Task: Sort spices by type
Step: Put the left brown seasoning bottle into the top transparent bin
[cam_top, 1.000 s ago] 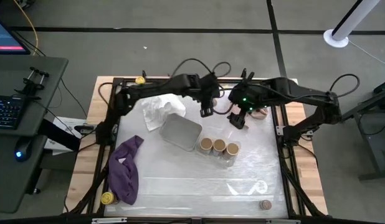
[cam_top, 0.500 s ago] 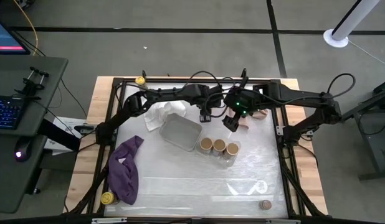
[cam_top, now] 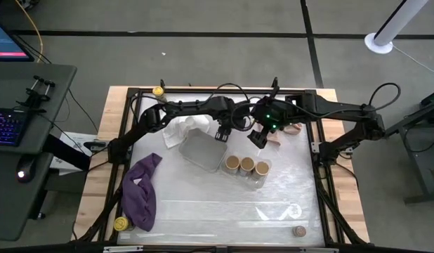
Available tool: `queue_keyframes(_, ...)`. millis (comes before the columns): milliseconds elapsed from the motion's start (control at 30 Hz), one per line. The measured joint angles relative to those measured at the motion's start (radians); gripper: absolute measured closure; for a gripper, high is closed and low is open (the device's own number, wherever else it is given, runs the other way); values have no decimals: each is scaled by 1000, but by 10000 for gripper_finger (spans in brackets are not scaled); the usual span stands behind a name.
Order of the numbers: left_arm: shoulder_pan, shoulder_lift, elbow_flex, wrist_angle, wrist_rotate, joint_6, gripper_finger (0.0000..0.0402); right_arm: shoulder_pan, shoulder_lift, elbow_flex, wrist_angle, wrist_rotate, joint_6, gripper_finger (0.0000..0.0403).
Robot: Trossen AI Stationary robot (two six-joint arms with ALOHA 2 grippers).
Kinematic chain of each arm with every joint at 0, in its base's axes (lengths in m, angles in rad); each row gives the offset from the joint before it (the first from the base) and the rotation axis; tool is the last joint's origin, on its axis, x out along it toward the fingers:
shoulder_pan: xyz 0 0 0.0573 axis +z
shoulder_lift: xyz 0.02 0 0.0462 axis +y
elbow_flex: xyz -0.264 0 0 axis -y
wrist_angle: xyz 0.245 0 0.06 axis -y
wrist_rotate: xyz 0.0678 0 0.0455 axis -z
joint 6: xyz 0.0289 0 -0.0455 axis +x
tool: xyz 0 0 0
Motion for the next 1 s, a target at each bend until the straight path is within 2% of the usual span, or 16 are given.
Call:
queue_keyframes(233,-34,0,73,-84,17,-114,242,0,0,0,4,2,-22,41)
queue_keyframes(467,-34,-1,139,-141,132,-367,243,0,0,0,4,2,-23,41)
queue_keyframes(700,-39,10,132,-215,135,-407,243,0,0,0,9,4,-23,41)
queue_keyframes(1000,-54,35,132,-201,140,-453,236,0,0,0,25,5,-20,41)
